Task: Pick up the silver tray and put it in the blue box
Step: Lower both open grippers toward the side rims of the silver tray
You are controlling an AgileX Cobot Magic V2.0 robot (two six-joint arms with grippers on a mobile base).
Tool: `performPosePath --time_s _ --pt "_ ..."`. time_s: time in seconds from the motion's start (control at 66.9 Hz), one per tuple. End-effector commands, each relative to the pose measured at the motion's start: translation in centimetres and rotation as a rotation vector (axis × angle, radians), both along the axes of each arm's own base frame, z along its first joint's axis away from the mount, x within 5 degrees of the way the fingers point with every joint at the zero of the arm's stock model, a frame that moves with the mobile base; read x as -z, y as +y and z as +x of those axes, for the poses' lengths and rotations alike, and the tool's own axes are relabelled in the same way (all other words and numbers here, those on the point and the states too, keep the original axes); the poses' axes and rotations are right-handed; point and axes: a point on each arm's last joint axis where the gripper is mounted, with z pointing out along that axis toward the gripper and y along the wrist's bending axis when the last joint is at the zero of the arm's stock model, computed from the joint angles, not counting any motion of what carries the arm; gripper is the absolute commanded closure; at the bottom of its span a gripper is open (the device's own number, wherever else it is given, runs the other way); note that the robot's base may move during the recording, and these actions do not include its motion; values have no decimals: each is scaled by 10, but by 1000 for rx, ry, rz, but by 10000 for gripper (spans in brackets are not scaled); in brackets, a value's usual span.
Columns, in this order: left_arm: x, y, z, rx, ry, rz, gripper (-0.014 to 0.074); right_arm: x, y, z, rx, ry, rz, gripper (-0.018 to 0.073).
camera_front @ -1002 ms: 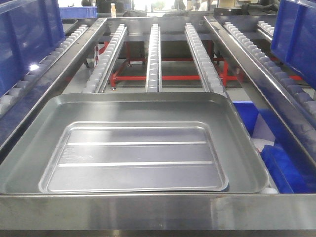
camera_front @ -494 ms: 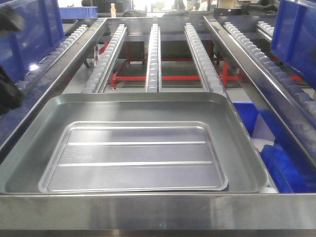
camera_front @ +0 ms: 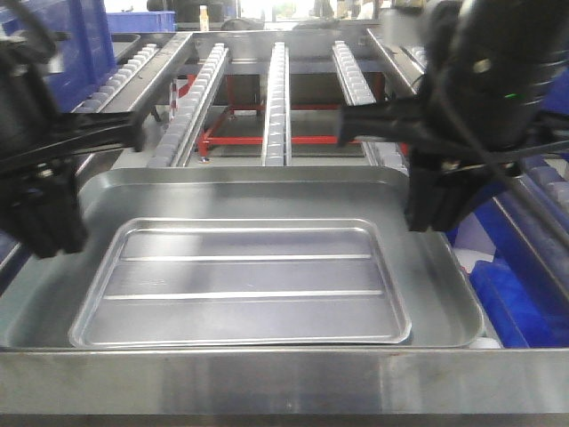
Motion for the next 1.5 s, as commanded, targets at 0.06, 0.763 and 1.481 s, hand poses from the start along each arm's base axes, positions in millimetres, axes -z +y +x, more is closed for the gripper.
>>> performPosePath --time_s 0.06,0.763,1.481 --pt "-18 -9 9 11 -70 -50 602 -17 6 13 -9 -66 11 501" --pt "-21 -12 13 -43 -112 -112 273 -14 9 13 -81 -49 -7 206" --pt "5 -30 12 28 -56 -44 281 10 20 21 -51 7 52 165"
